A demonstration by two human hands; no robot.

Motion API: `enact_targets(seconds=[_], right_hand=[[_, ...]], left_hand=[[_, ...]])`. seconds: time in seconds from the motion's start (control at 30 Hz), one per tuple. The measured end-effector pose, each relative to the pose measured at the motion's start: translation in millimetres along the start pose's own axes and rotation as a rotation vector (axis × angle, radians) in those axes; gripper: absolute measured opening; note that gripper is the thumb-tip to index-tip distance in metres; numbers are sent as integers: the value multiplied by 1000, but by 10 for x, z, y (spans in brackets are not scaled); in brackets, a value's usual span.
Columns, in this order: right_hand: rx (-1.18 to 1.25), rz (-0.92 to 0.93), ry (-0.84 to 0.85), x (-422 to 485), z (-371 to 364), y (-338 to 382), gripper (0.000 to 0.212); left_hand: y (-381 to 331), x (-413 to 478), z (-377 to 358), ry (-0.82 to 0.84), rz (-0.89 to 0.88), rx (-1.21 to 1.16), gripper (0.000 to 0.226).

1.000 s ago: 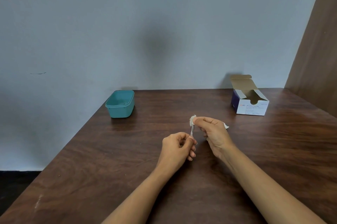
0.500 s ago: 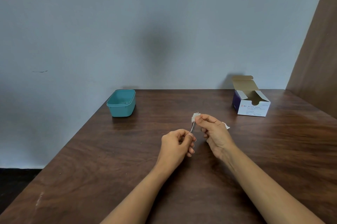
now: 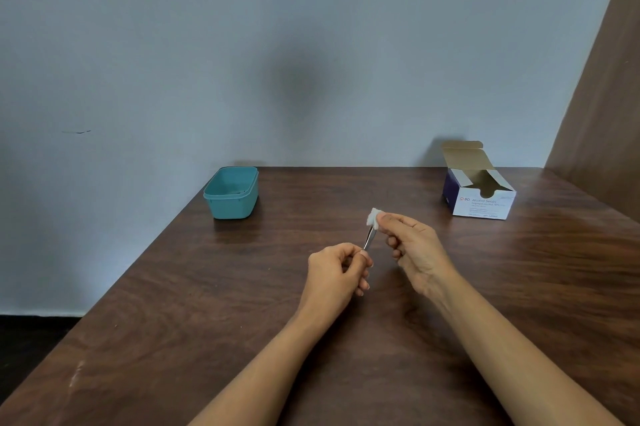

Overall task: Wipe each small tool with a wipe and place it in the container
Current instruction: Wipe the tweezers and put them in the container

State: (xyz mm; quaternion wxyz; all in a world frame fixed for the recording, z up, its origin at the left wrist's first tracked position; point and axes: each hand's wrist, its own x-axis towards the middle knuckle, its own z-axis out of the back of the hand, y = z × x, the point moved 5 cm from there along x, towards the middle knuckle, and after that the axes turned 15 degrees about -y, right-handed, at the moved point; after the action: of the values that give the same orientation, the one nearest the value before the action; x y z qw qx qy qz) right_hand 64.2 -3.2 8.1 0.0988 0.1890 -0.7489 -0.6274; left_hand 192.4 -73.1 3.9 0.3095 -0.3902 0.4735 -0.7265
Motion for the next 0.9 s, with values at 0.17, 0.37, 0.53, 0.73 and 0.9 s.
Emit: enact_targets(seconds=[0.17,0.37,0.53,0.73,0.9], right_hand=[[-24,81,5,-27,-17,49,7],[-71,180,7,-95,-53,34,13],[-72,224,36,-106,-114,1,16],[-140,280,96,-187,-187,-68,22],[-174,297,100,-205,-216,-99,21]], left_hand=[[0,-18,2,0,-17,8,20],[-11,-28,21,-15,-31,-7,21],[-10,-12,39,-28,-41,5,21],[-3,28,94,-72,-30,1,20],[7,49,120,-81,-45,10,21]])
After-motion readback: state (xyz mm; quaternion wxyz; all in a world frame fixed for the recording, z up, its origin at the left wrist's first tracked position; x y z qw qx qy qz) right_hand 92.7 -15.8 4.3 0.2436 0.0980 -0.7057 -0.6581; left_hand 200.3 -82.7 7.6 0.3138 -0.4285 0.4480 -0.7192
